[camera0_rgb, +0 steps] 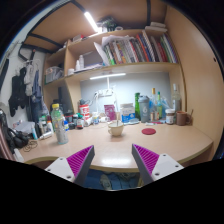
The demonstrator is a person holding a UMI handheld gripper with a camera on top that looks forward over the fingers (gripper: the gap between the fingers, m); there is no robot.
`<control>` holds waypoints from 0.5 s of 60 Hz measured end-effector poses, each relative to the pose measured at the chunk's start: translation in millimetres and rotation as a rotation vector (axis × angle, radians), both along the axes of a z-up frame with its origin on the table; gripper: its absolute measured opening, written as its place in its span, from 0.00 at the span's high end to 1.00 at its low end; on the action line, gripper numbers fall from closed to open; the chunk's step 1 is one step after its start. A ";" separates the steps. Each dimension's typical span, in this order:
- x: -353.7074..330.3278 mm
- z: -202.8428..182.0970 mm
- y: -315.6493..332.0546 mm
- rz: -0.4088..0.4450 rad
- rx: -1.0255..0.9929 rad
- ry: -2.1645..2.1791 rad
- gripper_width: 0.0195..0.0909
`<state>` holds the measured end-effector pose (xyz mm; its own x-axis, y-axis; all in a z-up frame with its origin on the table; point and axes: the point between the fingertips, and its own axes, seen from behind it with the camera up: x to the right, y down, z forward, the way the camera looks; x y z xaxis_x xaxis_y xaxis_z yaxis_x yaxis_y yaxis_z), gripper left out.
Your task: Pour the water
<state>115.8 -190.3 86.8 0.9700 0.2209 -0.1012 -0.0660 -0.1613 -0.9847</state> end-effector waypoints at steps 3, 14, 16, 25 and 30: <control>-0.1 2.7 0.8 0.004 0.004 -0.004 0.11; -5.5 7.2 1.7 0.024 0.016 0.006 0.10; -7.5 7.8 2.2 0.031 0.017 0.005 0.10; -36.4 8.8 4.3 0.101 0.019 0.005 0.10; -65.9 8.8 6.6 0.166 0.007 0.026 0.10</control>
